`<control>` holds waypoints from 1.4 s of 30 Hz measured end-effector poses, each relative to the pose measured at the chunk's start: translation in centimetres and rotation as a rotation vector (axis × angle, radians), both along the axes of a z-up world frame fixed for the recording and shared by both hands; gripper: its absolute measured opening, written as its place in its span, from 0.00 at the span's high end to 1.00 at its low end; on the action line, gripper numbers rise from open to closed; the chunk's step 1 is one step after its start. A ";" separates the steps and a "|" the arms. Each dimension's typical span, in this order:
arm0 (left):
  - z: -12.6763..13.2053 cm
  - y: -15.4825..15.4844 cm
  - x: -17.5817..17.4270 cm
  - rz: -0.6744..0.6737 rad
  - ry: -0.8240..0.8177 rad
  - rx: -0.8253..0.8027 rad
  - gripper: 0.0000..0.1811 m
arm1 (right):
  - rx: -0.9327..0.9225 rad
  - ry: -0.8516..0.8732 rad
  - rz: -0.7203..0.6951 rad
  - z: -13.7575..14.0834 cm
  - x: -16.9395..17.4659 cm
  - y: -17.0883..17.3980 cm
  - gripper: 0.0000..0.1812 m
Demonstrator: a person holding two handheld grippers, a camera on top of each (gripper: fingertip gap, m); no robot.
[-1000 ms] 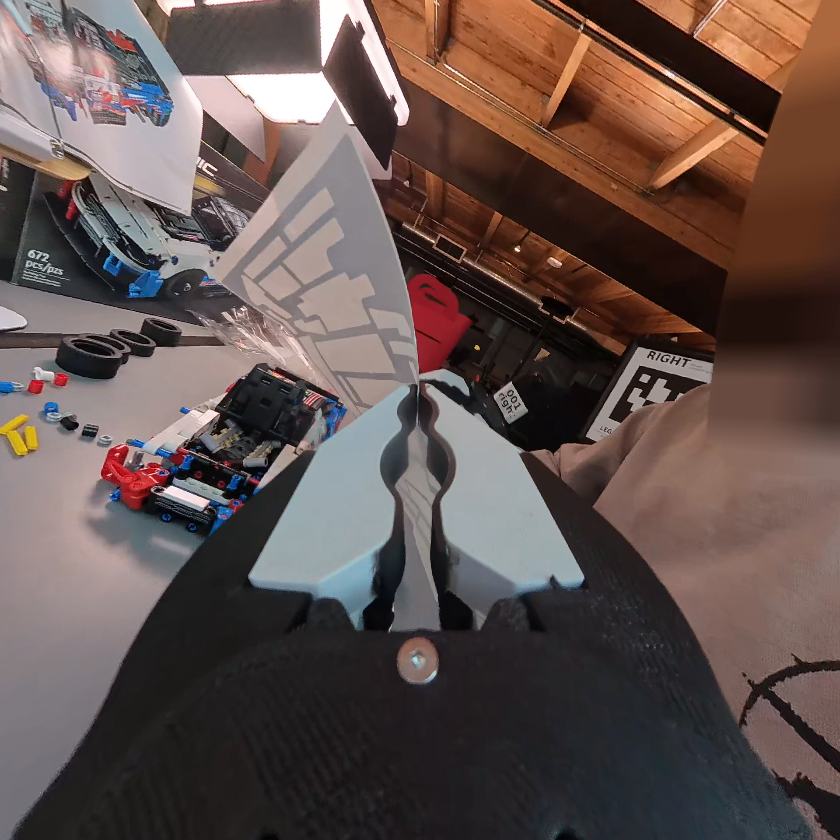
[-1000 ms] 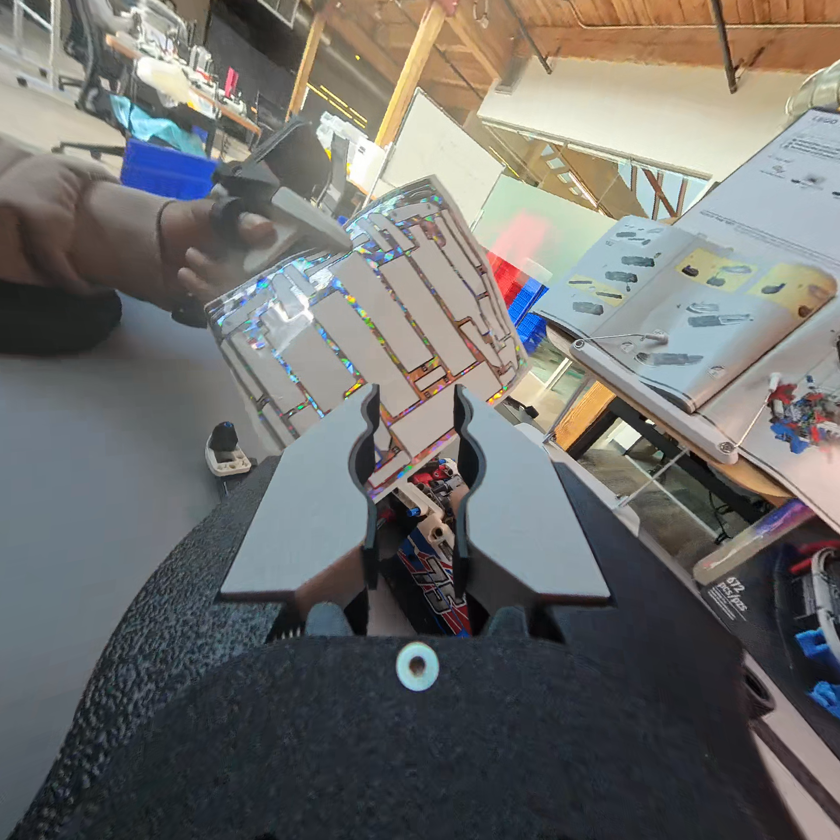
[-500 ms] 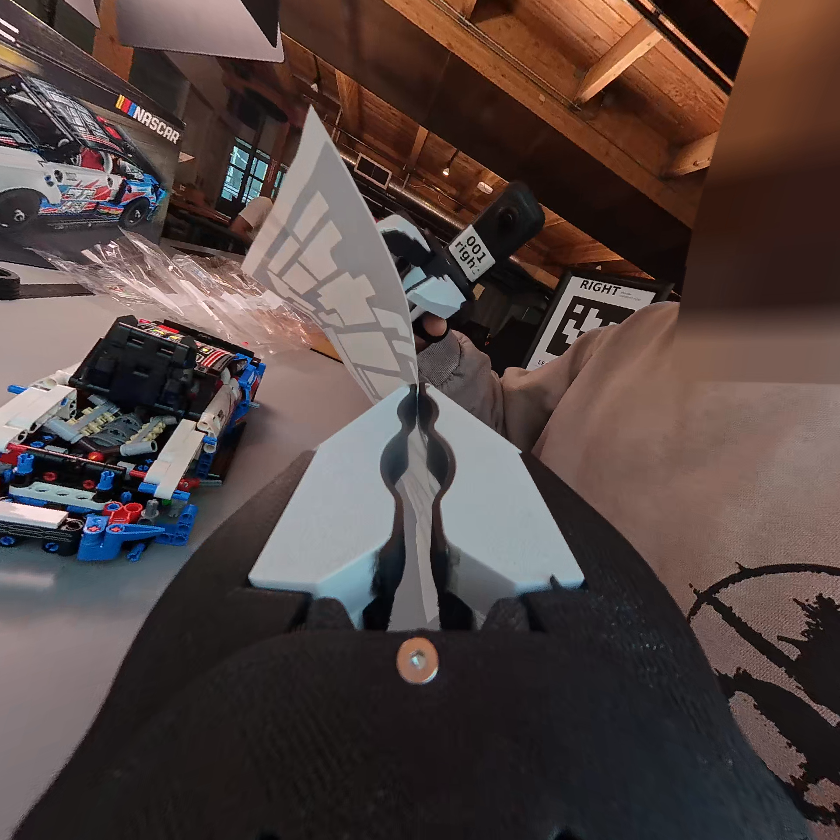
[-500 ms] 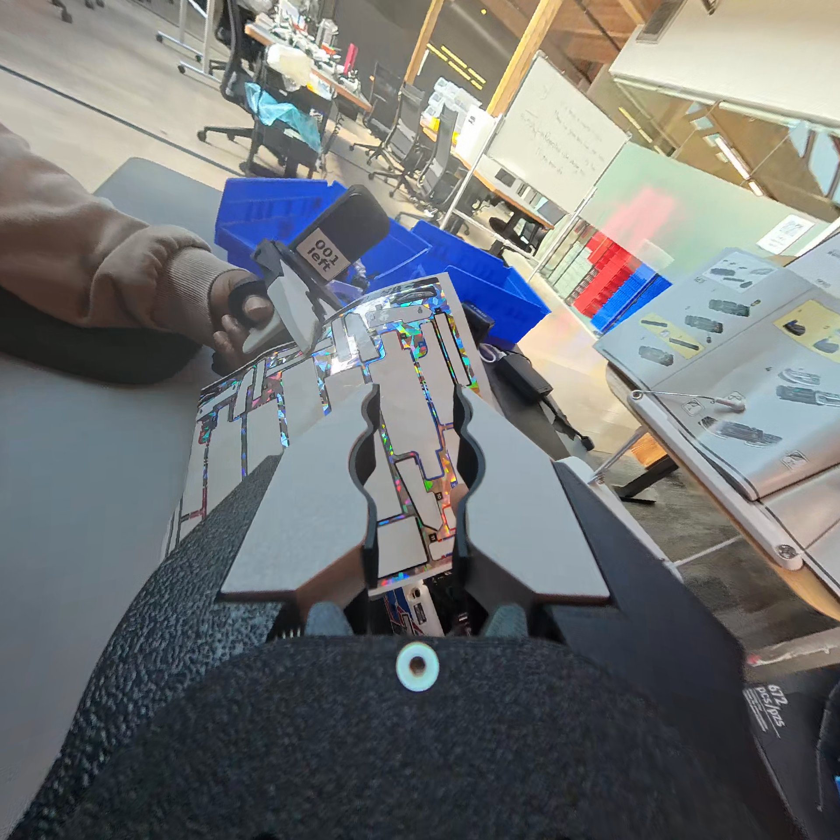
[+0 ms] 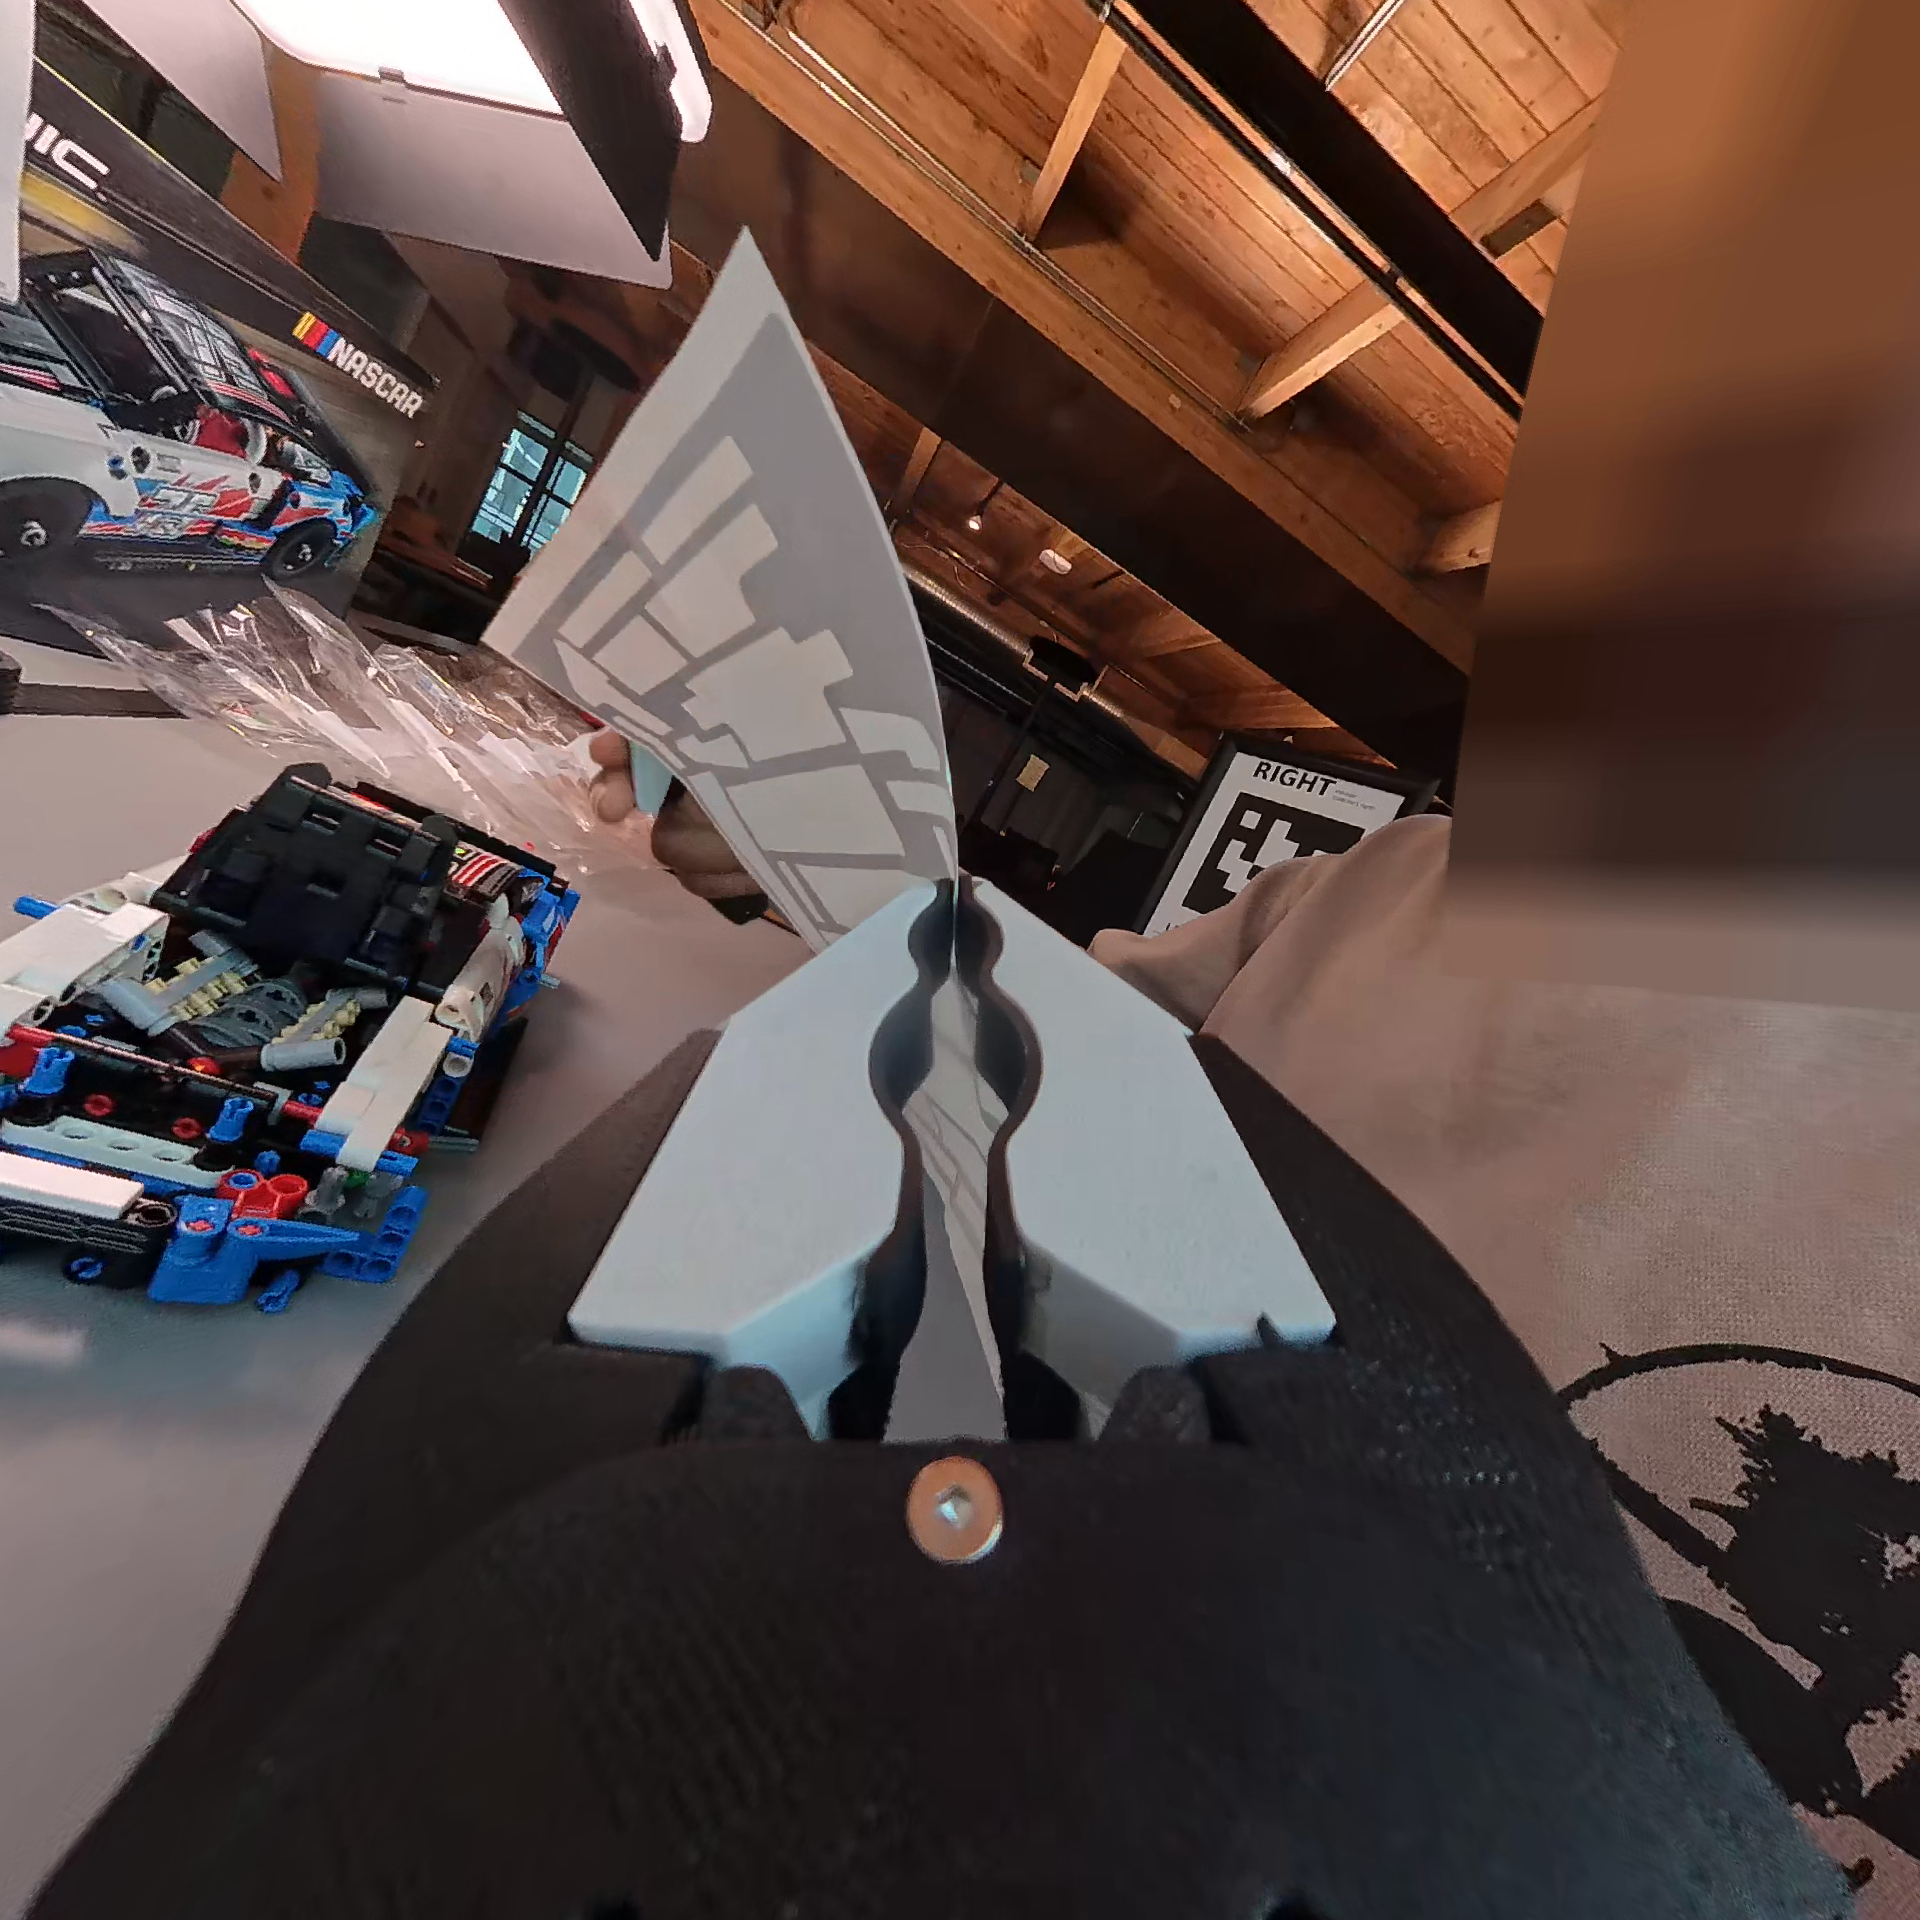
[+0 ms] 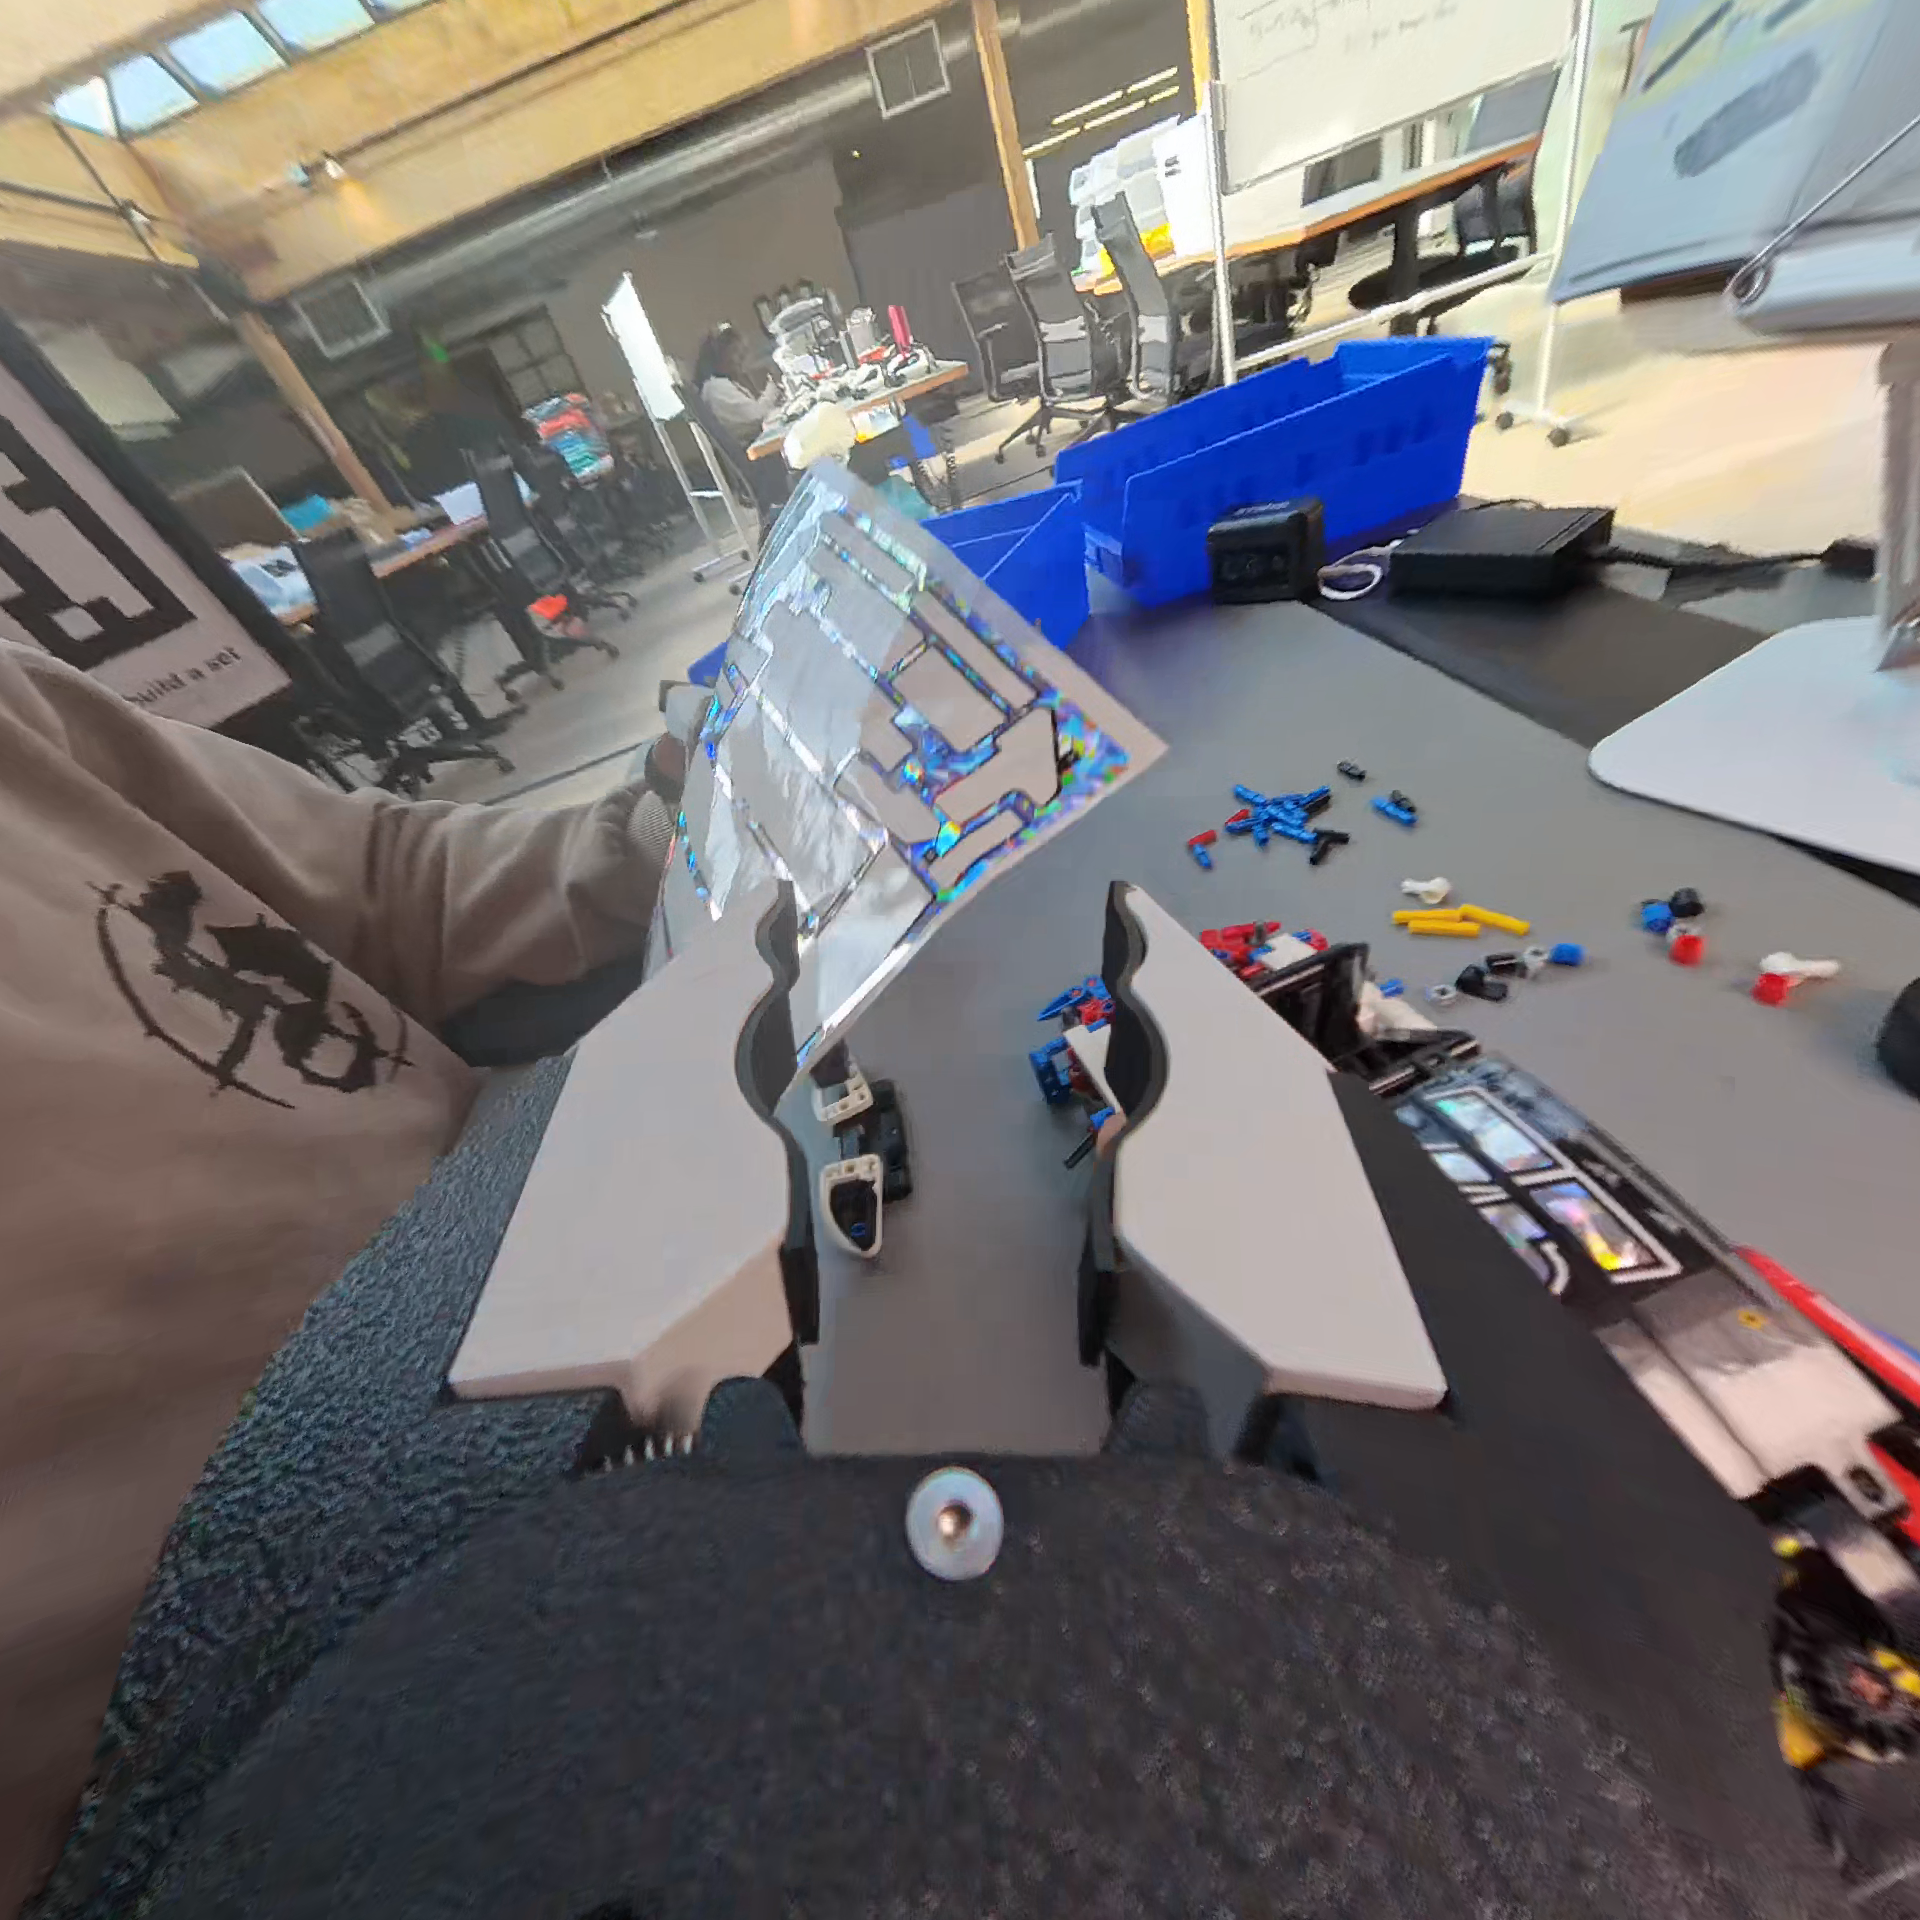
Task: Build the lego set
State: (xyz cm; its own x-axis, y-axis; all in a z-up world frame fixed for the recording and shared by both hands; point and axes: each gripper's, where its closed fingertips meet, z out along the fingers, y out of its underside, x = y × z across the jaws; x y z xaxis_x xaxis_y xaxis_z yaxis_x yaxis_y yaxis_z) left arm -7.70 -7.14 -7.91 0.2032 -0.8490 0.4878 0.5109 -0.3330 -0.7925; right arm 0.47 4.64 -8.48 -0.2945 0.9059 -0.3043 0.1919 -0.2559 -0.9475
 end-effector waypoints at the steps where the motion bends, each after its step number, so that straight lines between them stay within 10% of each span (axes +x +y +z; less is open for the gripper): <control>1: 0.2 0.0 -0.2 0.002 -0.012 0.005 1.00 | -0.029 -0.015 0.029 -0.7 0.2 -0.5 0.69; 7: 0.5 -0.3 -0.6 0.008 -0.027 0.026 1.00 | -0.188 -0.002 0.215 -1.9 -0.6 -4.2 0.74; 11: 0.1 0.0 -0.7 0.036 -0.002 0.018 1.00 | -0.189 0.039 0.231 -1.9 -1.0 -4.8 0.99; 42: -1.9 1.0 0.2 0.083 0.135 -0.040 0.97 | -0.523 0.124 0.083 0.8 0.0 0.9 1.00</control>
